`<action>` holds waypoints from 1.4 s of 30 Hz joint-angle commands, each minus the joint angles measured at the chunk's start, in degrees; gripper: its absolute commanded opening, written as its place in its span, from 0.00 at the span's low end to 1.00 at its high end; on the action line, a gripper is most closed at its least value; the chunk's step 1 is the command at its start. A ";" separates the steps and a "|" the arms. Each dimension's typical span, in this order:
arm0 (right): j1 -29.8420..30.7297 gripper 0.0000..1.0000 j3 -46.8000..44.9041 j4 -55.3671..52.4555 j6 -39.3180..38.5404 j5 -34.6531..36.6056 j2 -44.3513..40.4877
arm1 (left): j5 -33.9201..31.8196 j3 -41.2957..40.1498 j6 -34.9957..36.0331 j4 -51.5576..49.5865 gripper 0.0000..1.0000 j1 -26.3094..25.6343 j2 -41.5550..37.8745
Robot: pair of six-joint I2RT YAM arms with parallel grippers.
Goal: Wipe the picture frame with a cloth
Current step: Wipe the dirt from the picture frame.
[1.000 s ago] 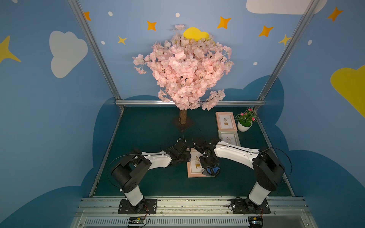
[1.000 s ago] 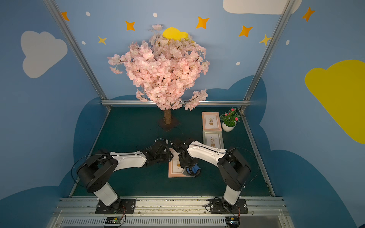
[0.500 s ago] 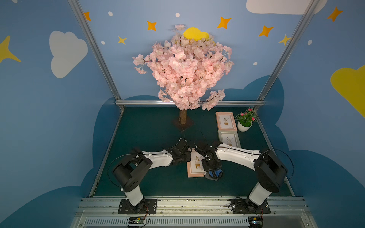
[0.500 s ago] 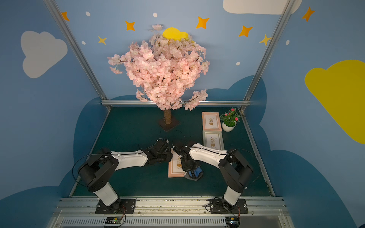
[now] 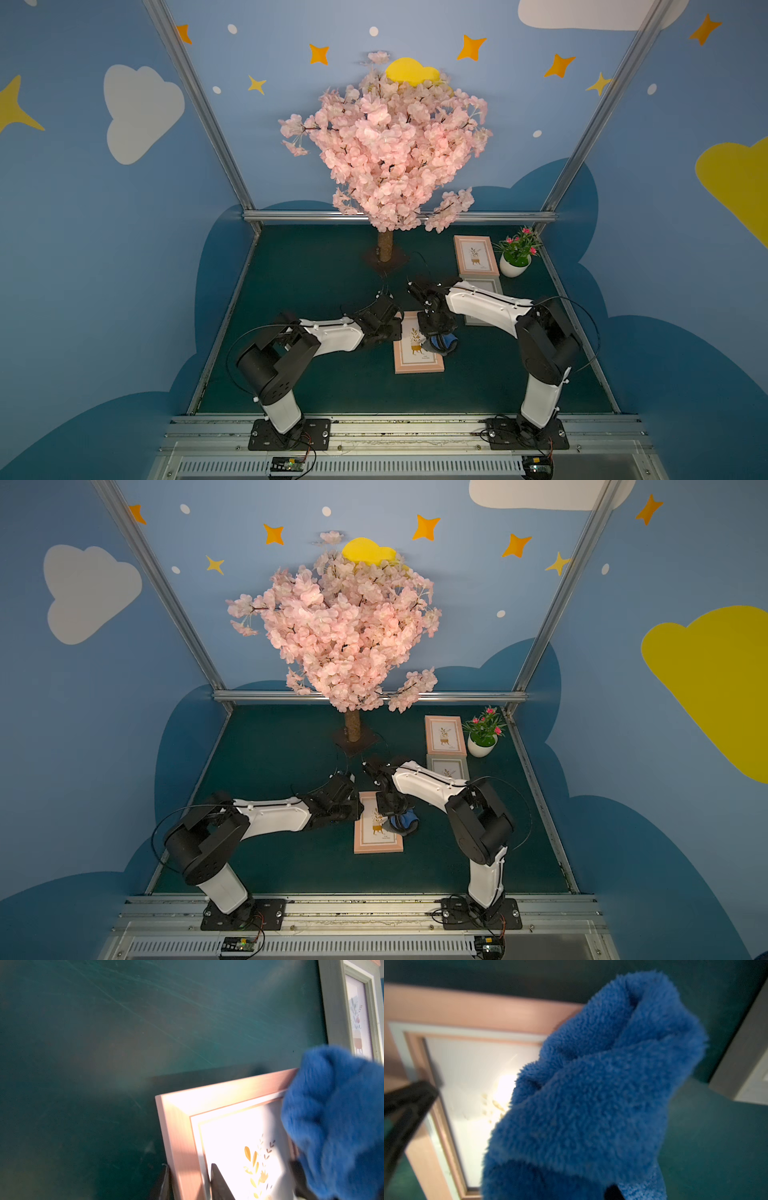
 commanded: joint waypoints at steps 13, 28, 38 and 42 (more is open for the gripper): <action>3.77 0.00 -15.58 0.94 3.94 -4.07 -11.28 | -3.16 -4.76 -0.09 -7.20 0.33 0.62 4.28; -2.87 0.00 4.12 2.64 -2.96 -3.02 2.24 | -1.76 -5.17 -0.61 -5.50 0.33 0.62 4.04; 0.48 0.00 8.06 5.68 -1.13 -10.11 6.87 | -0.35 -5.75 -1.12 -3.15 0.33 0.64 4.66; 0.56 0.00 9.80 5.65 -0.87 -9.92 8.05 | -0.50 -5.94 -1.64 -3.21 0.33 0.62 4.54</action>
